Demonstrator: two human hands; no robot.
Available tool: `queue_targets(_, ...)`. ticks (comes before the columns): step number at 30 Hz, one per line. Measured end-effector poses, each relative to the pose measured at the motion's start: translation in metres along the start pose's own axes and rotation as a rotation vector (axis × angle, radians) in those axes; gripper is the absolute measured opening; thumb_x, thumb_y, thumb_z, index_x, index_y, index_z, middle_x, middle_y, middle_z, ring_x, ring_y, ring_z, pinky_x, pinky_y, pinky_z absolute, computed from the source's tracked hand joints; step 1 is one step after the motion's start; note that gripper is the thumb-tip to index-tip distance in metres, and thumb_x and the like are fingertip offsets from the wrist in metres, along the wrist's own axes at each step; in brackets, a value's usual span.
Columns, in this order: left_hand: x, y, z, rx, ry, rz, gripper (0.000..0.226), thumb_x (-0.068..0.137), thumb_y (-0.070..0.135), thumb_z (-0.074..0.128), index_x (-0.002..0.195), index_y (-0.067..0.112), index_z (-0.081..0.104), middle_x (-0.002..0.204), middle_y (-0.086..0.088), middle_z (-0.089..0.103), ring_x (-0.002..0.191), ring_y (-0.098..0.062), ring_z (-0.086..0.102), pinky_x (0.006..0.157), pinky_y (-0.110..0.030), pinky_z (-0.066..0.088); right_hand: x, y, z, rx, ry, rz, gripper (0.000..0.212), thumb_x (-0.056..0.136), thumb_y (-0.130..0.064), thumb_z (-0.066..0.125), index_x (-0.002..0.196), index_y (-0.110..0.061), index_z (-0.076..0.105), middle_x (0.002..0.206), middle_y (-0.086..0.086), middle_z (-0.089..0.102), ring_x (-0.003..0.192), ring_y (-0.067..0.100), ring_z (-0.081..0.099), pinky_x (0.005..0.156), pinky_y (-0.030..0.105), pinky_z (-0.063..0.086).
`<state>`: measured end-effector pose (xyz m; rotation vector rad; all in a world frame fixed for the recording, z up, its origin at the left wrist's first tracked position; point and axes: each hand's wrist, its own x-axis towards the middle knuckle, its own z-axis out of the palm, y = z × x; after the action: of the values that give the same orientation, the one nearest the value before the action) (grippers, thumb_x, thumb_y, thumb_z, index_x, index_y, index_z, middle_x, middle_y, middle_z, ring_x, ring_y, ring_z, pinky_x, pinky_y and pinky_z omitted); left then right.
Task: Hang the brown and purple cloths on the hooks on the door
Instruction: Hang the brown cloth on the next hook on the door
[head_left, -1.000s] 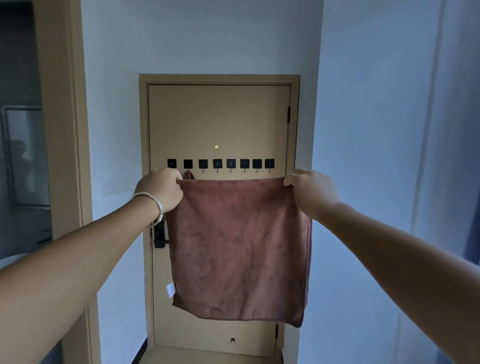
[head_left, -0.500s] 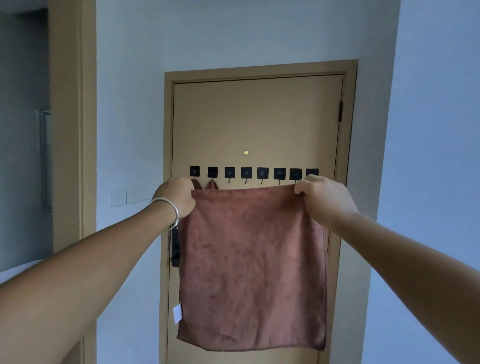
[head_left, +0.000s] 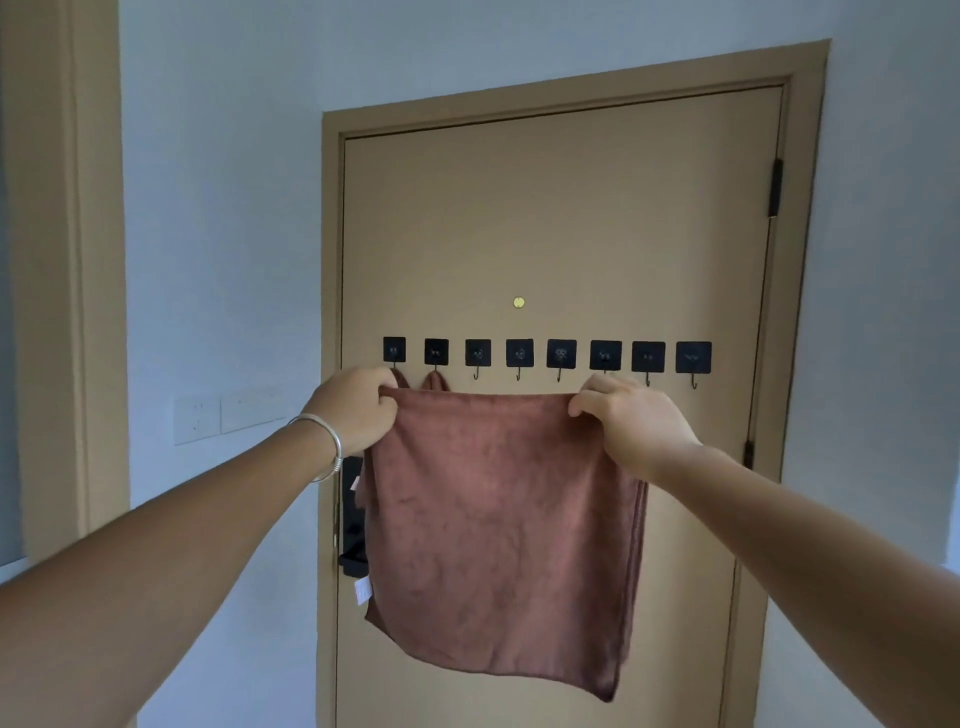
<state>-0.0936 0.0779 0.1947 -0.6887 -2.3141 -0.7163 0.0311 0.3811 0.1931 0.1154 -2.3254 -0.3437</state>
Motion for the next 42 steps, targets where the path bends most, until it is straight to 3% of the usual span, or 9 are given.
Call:
queue_targets(3,0.033,-0.028,0.026,0.016,0.003,0.020,0.010,0.080,0.027,0.051,0.072,0.025,0.058,0.077,0.008,0.059,0.074,-0.015,0.057,0.066,-0.032,0.050,0.031,0.002,0.039,-0.012,-0.006,0.020,0.054,0.081,0.008,0.046,0.118,-0.028,0.061,0.120,-0.007,0.053,0.109,0.017,0.049,0.067,0.026,0.040)
queue_targets(8,0.095,-0.077,0.068,0.027,0.033,0.041,0.038,0.075,0.061,0.057,0.063,0.025,0.054,0.068,0.009,0.057,0.063,-0.010,0.055,0.053,-0.028,0.042,0.087,0.003,0.094,0.003,0.027,0.065,0.047,0.082,0.004,0.047,0.111,-0.027,0.067,0.117,-0.009,0.059,0.107,0.017,0.053,0.071,0.032,0.049)
queue_targets(12,0.143,-0.104,0.098,0.053,0.053,0.062,0.049,0.075,0.067,0.055,0.064,0.019,0.057,0.068,0.005,0.057,0.063,-0.013,0.055,0.058,-0.032,0.048,0.129,0.000,0.127,-0.011,0.056,0.098,0.029,0.086,-0.015,0.049,0.101,-0.025,0.071,0.110,-0.008,0.063,0.102,0.019,0.057,0.077,0.033,0.047)
queue_targets(17,0.191,-0.127,0.133,0.059,0.093,0.091,0.046,0.081,0.059,0.055,0.063,0.017,0.054,0.066,0.005,0.054,0.062,-0.013,0.052,0.053,-0.030,0.041,0.171,0.004,0.169,0.009,0.075,0.184,0.018,0.089,-0.037,0.058,0.088,-0.024,0.071,0.095,-0.007,0.062,0.091,0.018,0.057,0.067,0.030,0.046)
queue_targets(20,0.215,-0.140,0.155,0.047,0.106,0.092,0.036,0.084,0.051,0.056,0.067,0.020,0.052,0.068,0.007,0.054,0.063,-0.015,0.053,0.054,-0.030,0.041,0.195,0.009,0.197,0.051,0.080,0.211,0.007,0.089,-0.024,0.063,0.088,-0.020,0.068,0.094,-0.002,0.060,0.090,0.020,0.057,0.060,0.027,0.034)
queue_targets(25,0.245,-0.153,0.191,-0.021,0.085,0.250,0.014,0.091,0.024,0.056,0.088,0.028,0.043,0.078,0.014,0.053,0.072,-0.016,0.055,0.062,-0.033,0.045,0.226,0.021,0.242,0.123,0.057,0.103,0.026,0.091,-0.002,0.050,0.103,-0.021,0.063,0.104,0.000,0.056,0.094,0.023,0.053,0.066,0.033,0.046)
queue_targets(32,0.292,-0.161,0.231,0.173,-0.015,0.444,0.056,0.088,-0.003,0.045,0.113,0.045,0.058,0.085,0.010,0.028,0.063,-0.007,0.037,0.055,-0.028,0.034,0.268,0.052,0.285,0.123,-0.068,-0.012,0.049,0.083,0.005,0.043,0.109,-0.031,0.064,0.116,-0.009,0.053,0.101,0.019,0.054,0.069,0.026,0.037)
queue_targets(37,0.312,-0.157,0.250,0.289,-0.059,0.400,0.058,0.087,0.001,0.043,0.125,0.044,0.054,0.106,0.009,0.039,0.079,-0.014,0.045,0.068,-0.035,0.046,0.292,0.061,0.306,0.165,-0.096,0.037,0.046,0.088,-0.003,0.041,0.122,-0.027,0.061,0.120,-0.007,0.051,0.102,0.021,0.056,0.080,0.032,0.046)
queue_targets(42,0.329,-0.156,0.268,0.347,-0.041,0.385,0.052,0.088,0.005,0.045,0.126,0.039,0.055,0.105,0.005,0.039,0.082,-0.018,0.047,0.063,-0.030,0.036,0.309,0.058,0.321,0.158,-0.102,0.089,0.046,0.089,-0.005,0.040,0.124,-0.027,0.059,0.121,-0.004,0.050,0.099,0.026,0.054,0.082,0.036,0.047)
